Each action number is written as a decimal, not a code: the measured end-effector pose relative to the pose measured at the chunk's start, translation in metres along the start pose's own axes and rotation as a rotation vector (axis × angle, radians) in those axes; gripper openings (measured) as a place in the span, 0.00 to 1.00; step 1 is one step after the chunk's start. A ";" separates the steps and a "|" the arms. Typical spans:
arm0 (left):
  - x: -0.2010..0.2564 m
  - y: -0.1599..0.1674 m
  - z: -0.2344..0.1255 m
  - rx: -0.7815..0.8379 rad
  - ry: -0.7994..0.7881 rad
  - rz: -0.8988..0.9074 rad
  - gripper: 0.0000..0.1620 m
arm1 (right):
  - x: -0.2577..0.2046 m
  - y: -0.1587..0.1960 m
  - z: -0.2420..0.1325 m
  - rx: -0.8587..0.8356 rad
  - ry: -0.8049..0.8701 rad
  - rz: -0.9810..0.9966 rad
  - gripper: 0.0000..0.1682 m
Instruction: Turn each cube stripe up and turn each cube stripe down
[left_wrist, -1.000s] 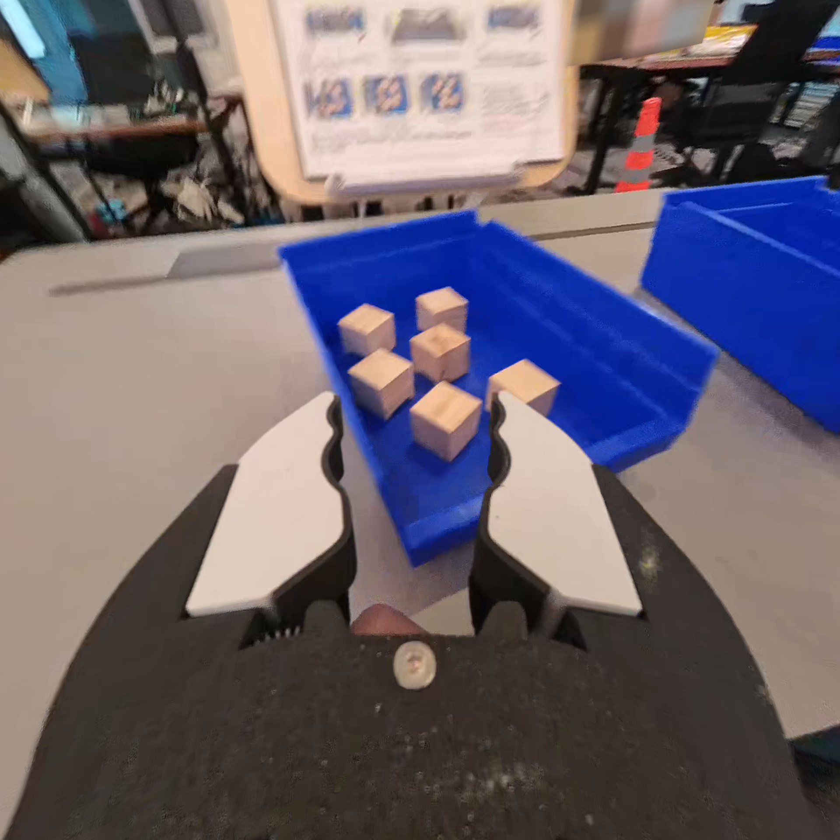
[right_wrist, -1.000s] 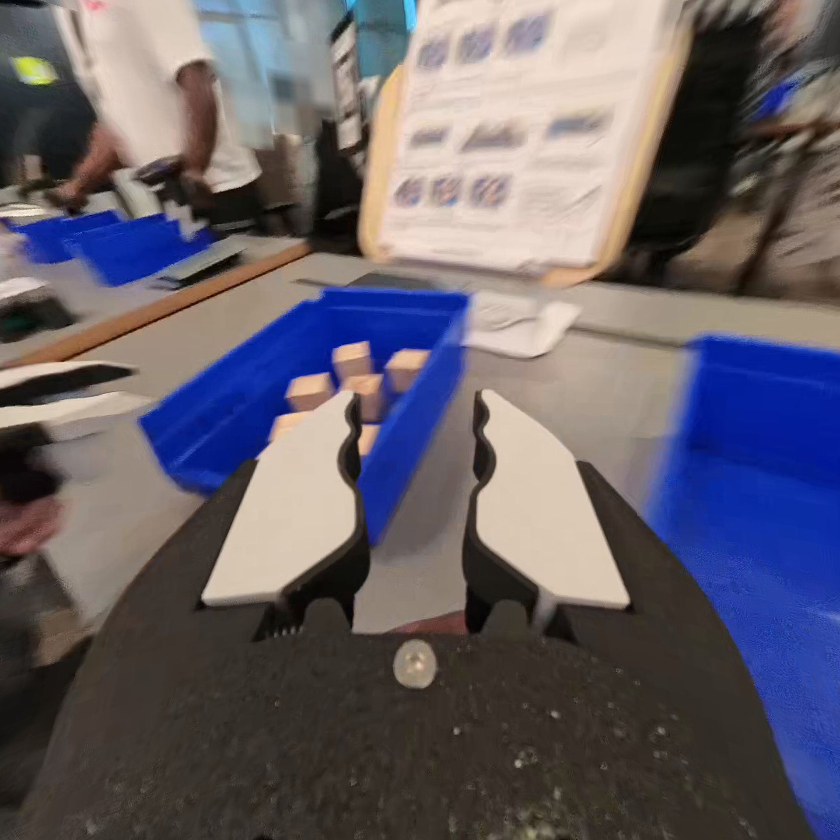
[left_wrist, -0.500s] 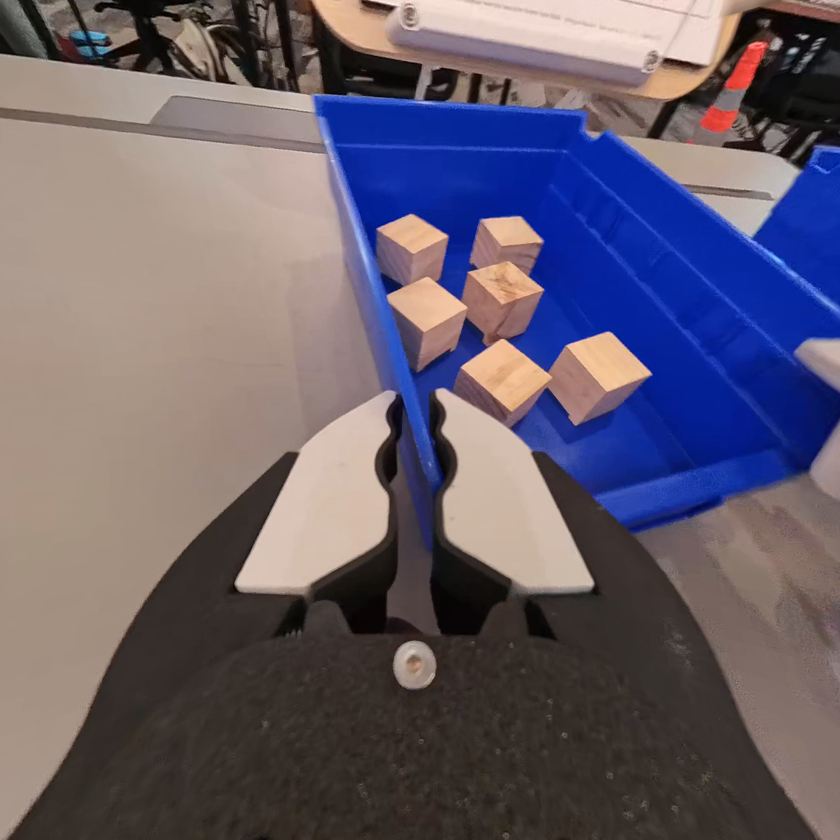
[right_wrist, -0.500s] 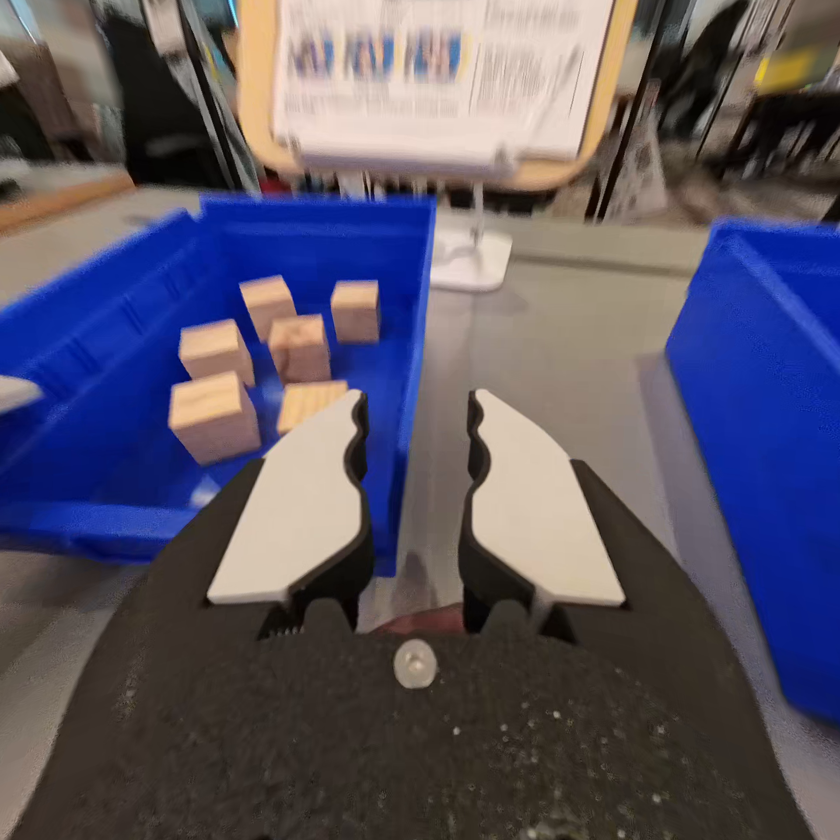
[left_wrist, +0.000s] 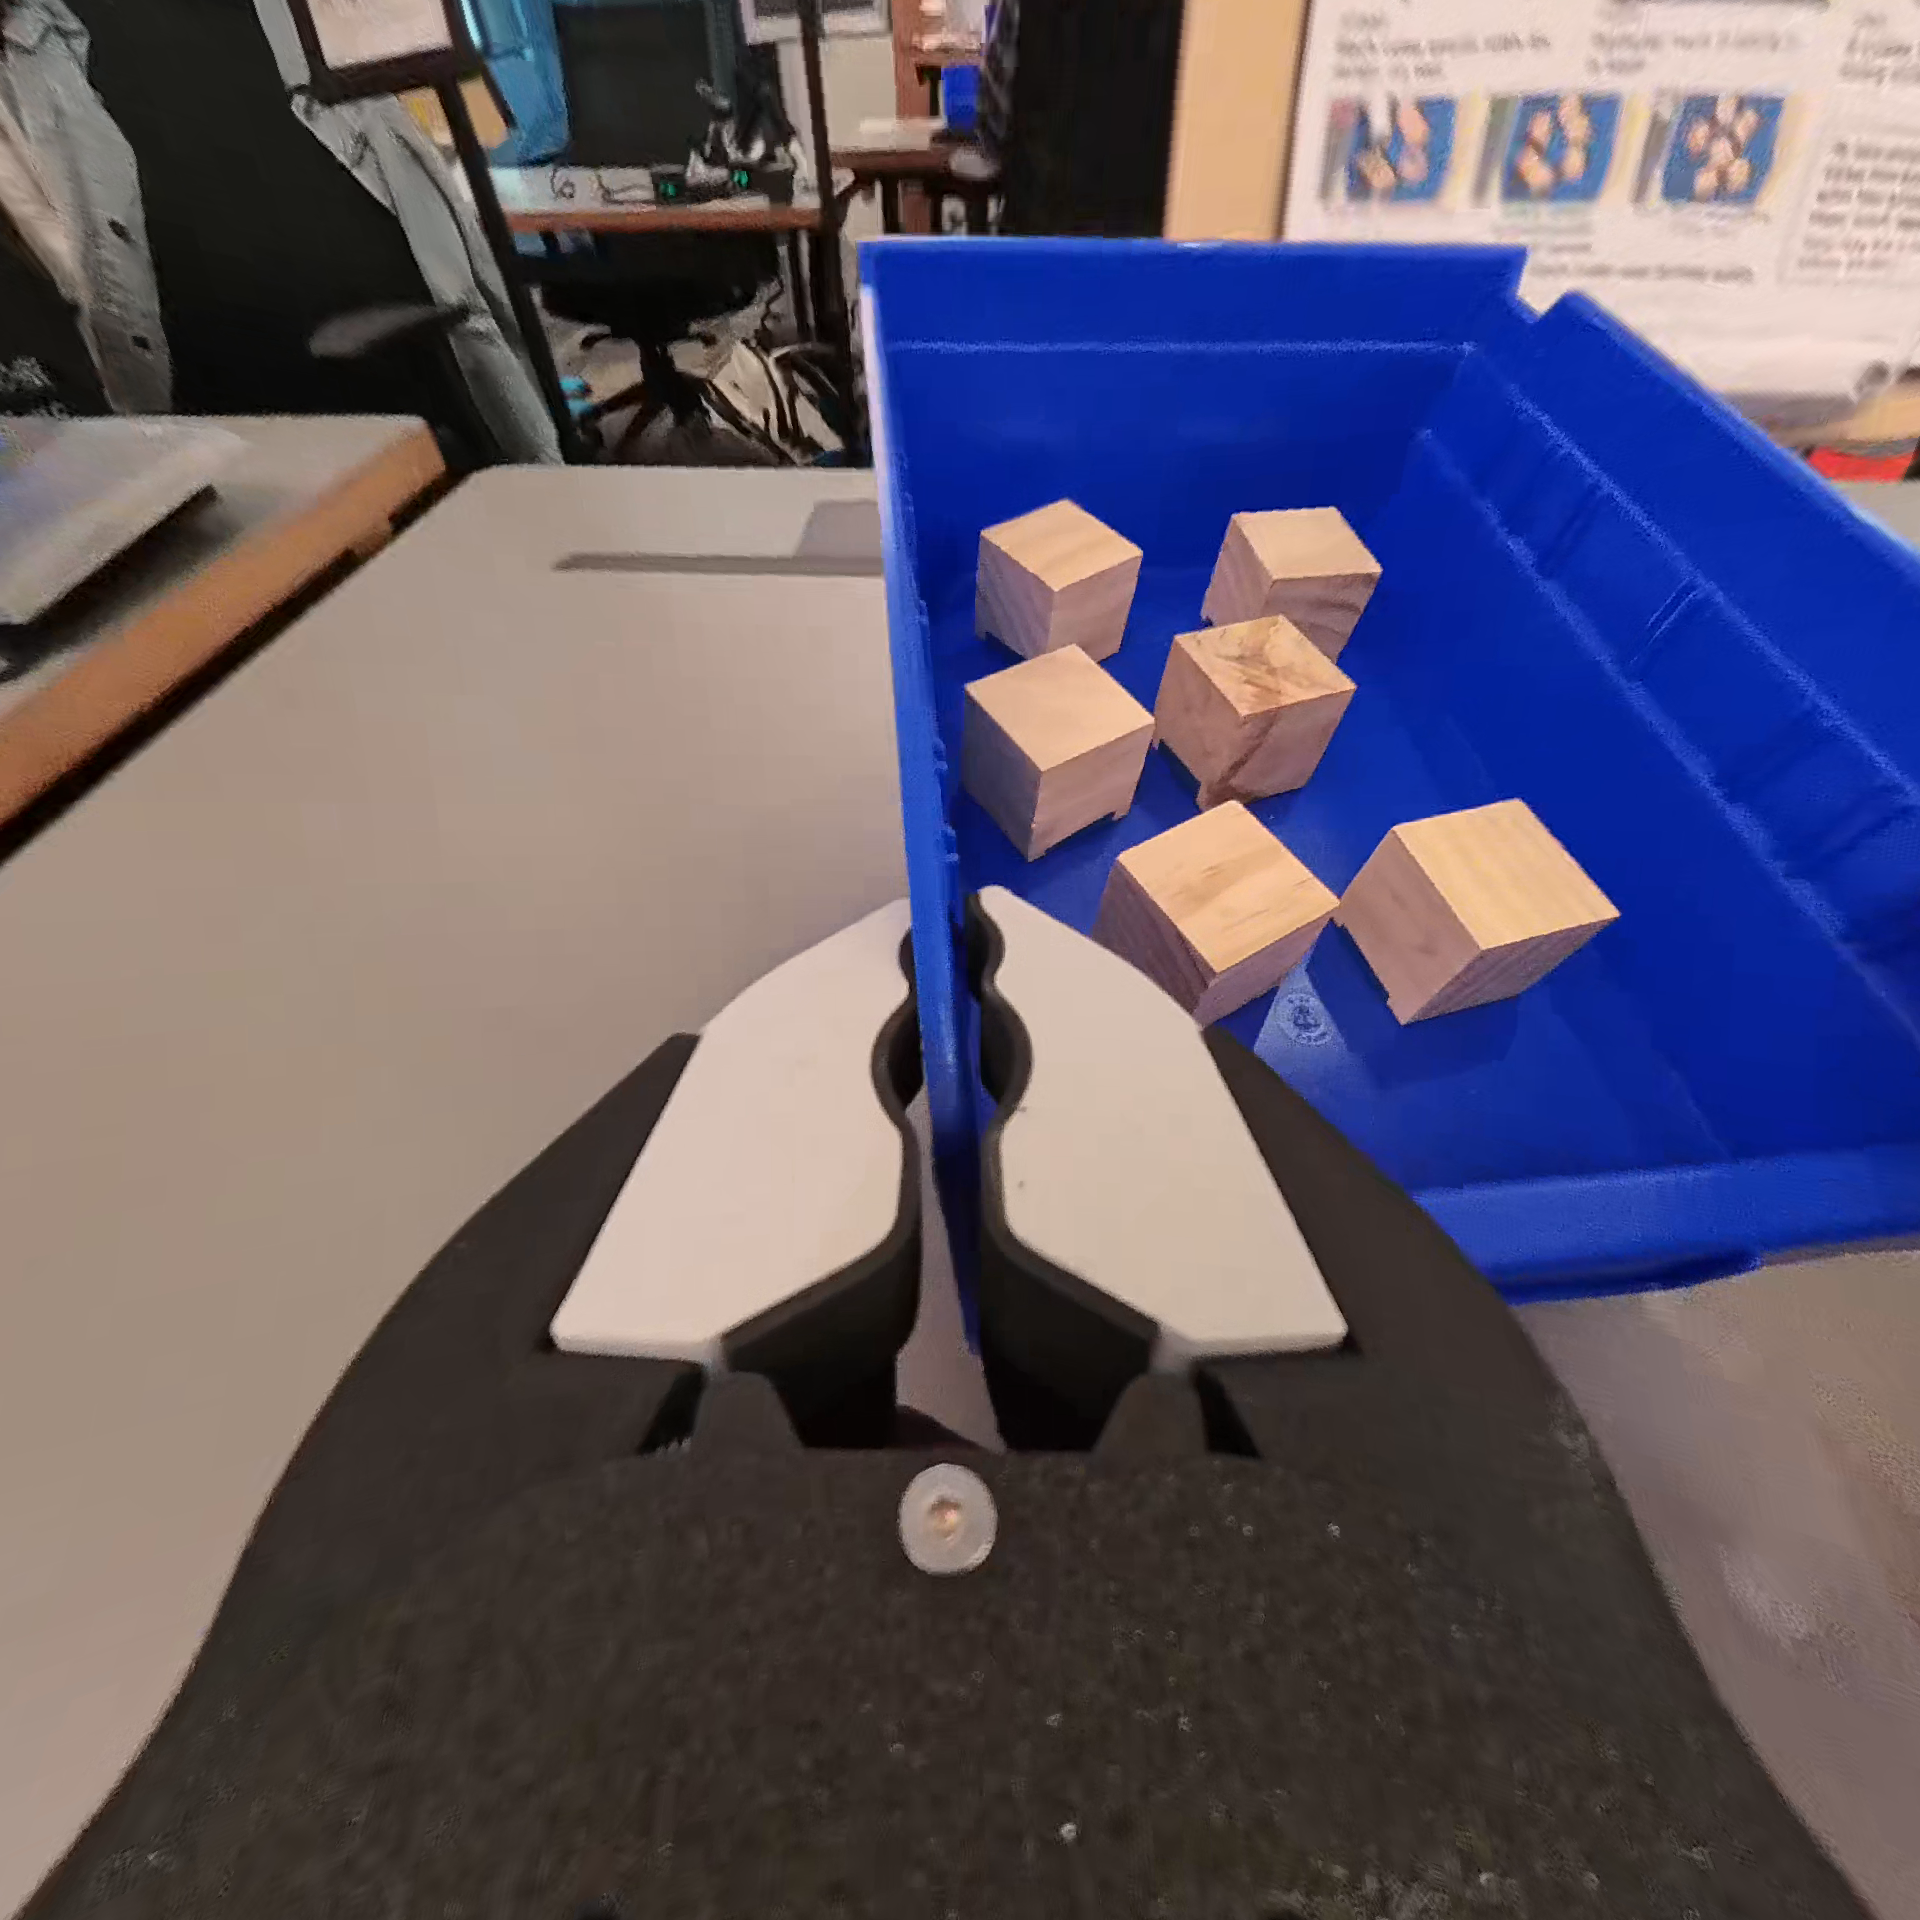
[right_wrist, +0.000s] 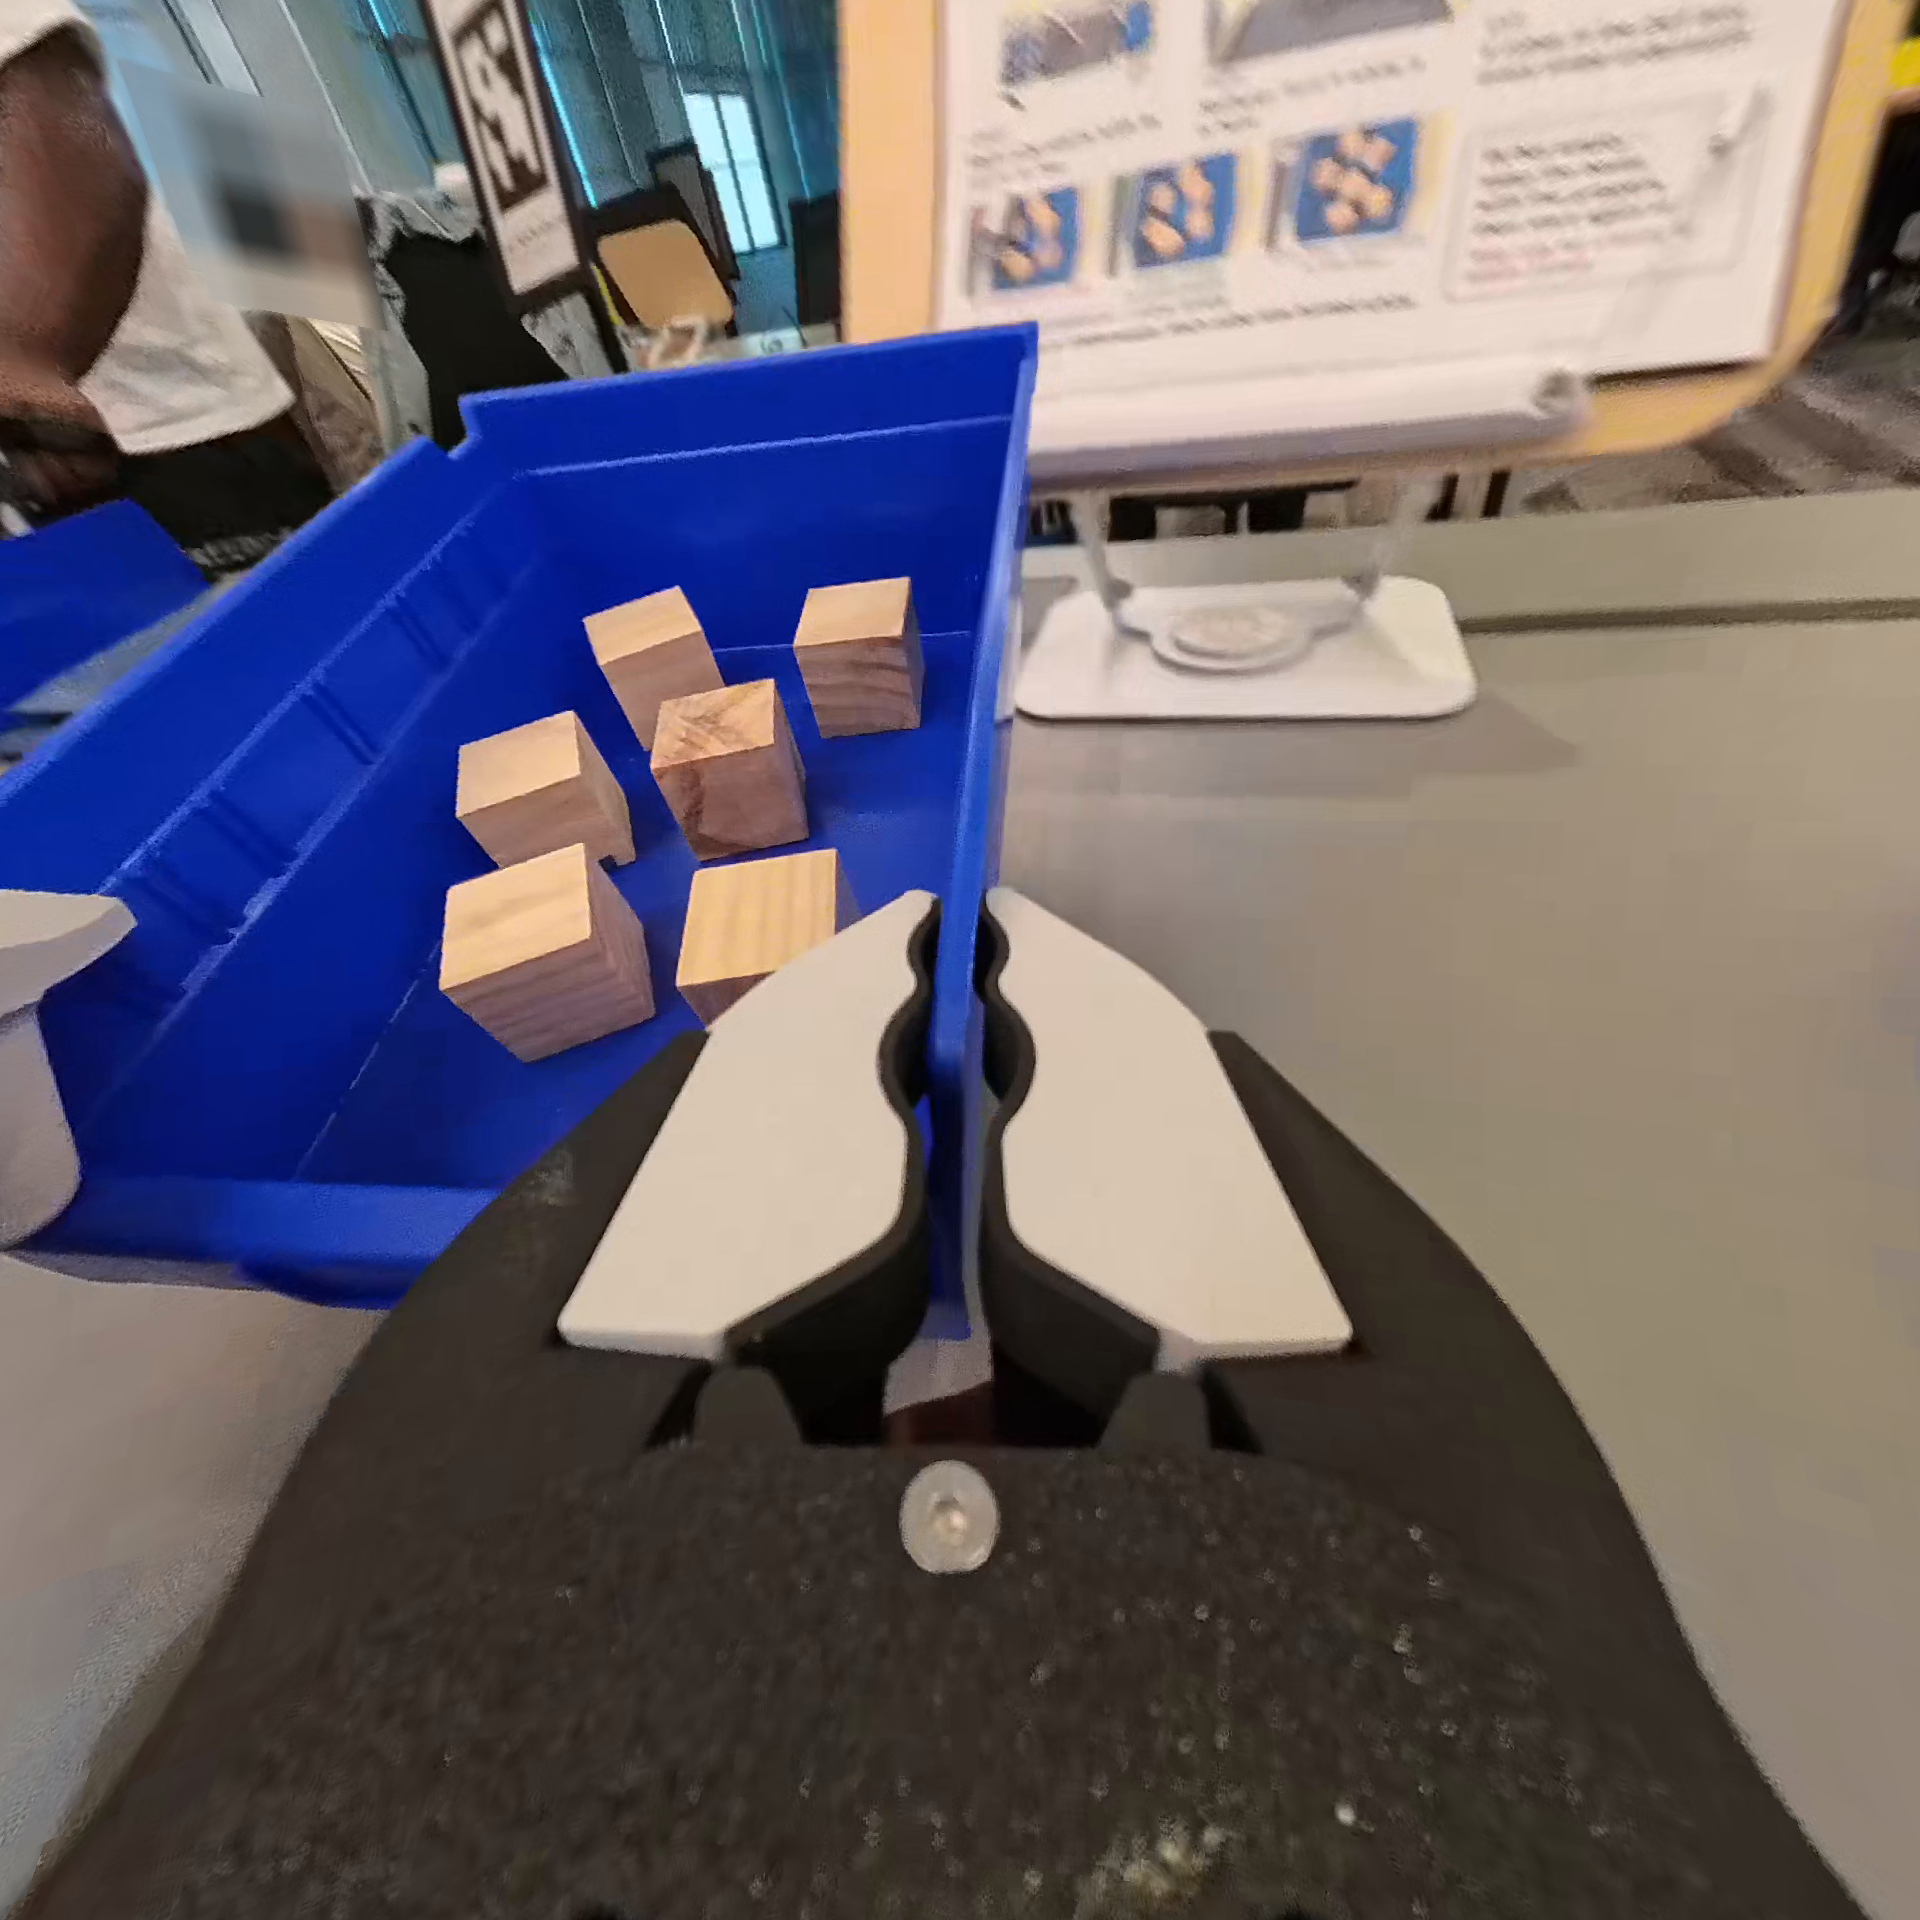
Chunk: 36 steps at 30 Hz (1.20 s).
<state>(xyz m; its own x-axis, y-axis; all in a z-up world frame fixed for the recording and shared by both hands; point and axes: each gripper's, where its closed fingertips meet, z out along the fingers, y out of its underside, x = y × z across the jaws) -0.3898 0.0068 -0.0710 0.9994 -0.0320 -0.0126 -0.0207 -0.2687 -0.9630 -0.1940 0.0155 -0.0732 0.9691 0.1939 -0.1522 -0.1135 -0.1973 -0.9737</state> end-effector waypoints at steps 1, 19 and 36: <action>-0.018 0.000 0.001 -0.001 0.018 0.019 0.02 | -0.018 -0.002 0.006 0.019 0.002 0.000 0.02; -0.130 0.034 0.041 -0.082 0.071 -0.131 0.02 | -0.126 0.051 0.045 -0.148 -0.097 -0.023 0.10; 0.078 0.008 -0.066 -0.150 0.664 -0.132 0.35 | 0.082 -0.023 -0.099 -0.136 -0.516 -0.133 0.29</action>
<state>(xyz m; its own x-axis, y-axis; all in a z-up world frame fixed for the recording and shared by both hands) -0.3143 -0.0617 -0.0613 0.7665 -0.5592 0.3159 0.0487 -0.4399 -0.8968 -0.0900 -0.0591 -0.0462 0.7363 0.6649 -0.1259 0.0654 -0.2551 -0.9647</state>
